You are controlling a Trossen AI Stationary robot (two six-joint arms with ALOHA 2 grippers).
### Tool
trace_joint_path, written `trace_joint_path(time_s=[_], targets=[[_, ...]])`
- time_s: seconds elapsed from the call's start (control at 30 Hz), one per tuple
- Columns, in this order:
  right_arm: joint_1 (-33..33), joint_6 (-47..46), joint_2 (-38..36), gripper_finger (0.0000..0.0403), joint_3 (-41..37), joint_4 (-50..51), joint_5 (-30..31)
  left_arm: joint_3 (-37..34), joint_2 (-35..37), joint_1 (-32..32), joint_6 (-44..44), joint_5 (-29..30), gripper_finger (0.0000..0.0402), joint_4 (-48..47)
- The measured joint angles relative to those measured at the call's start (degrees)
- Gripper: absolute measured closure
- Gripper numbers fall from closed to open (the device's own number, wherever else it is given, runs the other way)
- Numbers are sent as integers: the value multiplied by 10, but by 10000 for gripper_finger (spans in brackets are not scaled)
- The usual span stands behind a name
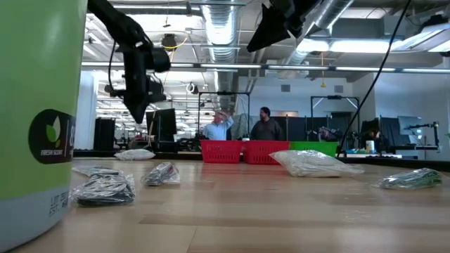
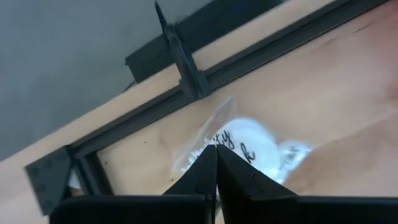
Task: Pick & Place Travel size toiletries
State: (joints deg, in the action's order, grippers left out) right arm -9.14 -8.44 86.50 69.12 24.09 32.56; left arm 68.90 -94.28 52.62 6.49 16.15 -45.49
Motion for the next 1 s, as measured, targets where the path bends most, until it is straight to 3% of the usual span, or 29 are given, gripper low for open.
trace_joint_path(time_s=[0.17,0.37,0.57,0.77,1.0], targets=[[-7,-5,0,402,0,3,0,0,-54,4,0,0,402,21],[-14,-11,0,402,0,11,0,0,-65,27,2,-18,385,28],[-14,-11,0,402,0,12,0,0,-57,42,2,-119,290,37],[-14,-11,0,401,0,12,0,-18,-57,41,3,-104,190,60],[-14,-13,0,402,0,12,0,-53,-58,70,26,-105,176,79]])
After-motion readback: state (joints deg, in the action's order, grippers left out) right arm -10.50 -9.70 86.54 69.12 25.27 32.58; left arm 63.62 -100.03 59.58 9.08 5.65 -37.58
